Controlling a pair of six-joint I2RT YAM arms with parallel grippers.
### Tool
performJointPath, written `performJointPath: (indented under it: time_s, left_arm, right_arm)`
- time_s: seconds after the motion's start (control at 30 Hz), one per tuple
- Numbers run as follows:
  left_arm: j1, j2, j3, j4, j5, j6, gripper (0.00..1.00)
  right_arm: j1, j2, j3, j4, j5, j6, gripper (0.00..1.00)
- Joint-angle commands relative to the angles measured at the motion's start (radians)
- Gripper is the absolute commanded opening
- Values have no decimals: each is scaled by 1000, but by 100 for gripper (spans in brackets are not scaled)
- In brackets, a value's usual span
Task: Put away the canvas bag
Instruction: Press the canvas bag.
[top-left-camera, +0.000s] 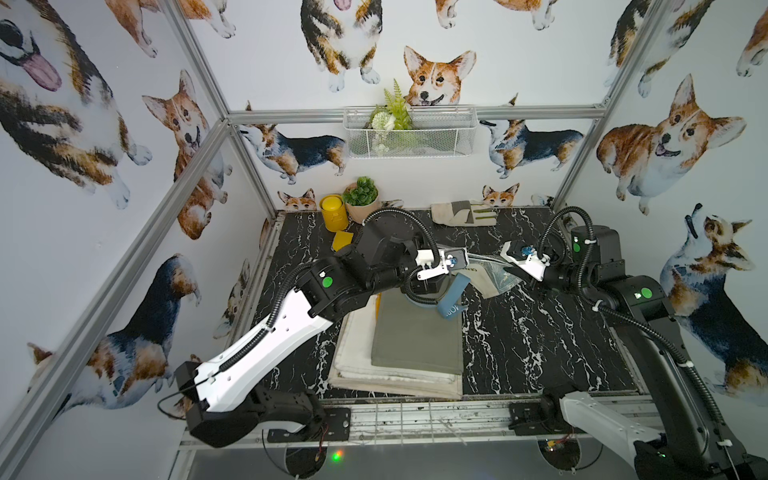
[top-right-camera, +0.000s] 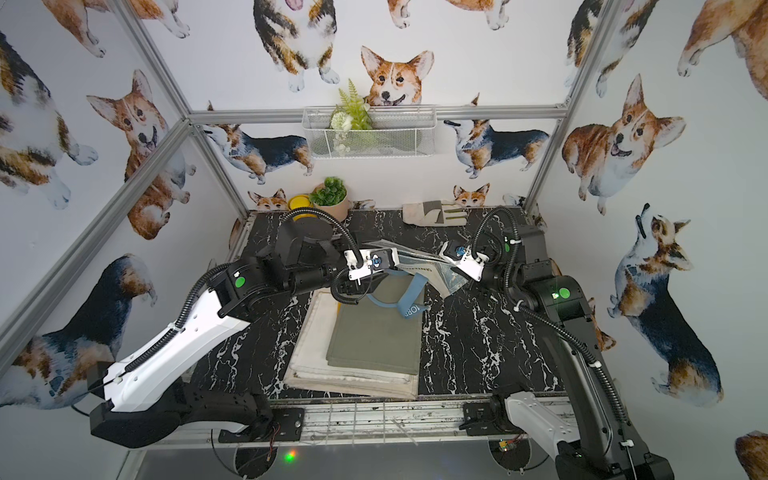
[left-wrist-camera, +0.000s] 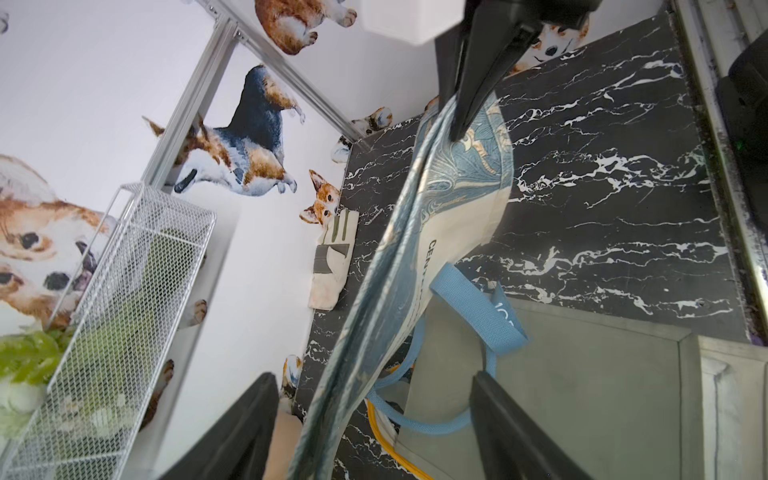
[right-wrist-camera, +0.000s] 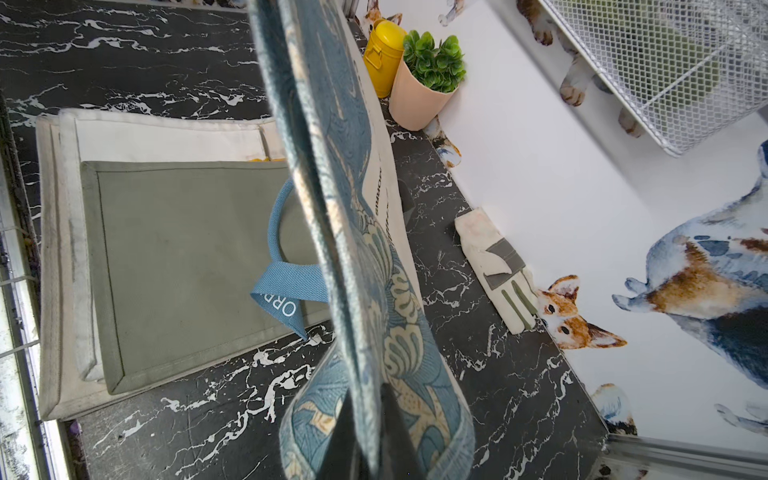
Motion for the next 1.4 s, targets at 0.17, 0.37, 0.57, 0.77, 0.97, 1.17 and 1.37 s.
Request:
performJointPath:
  time_s: [0.17, 0.37, 0.57, 0.77, 0.97, 1.17, 1.37]
  left_arm:
    - [-39, 167, 87, 9, -46, 57, 84]
    - [-23, 266, 138, 49, -56, 24, 77]
    - [10, 287, 118, 71, 41, -38, 30]
    - [72, 187, -13, 216, 111, -96, 0]
    - [210, -28, -275, 473, 382, -204, 0]
    - [296, -160, -405, 578, 497, -242, 0]
    - [335, -232, -451, 601, 548, -256, 0]
  right_arm:
    - [1, 5, -1, -4, -1, -43, 0]
    - [1, -30, -36, 31, -13, -31, 0]
    - [1, -53, -38, 62, -25, -4, 0]
    - [-17, -106, -109, 182, 76, 110, 42]
    - [-96, -150, -95, 304, 10, 289, 52]
    - [-104, -179, -163, 254, -209, 245, 54]
    - [-104, -222, -257, 298, -415, 205, 69]
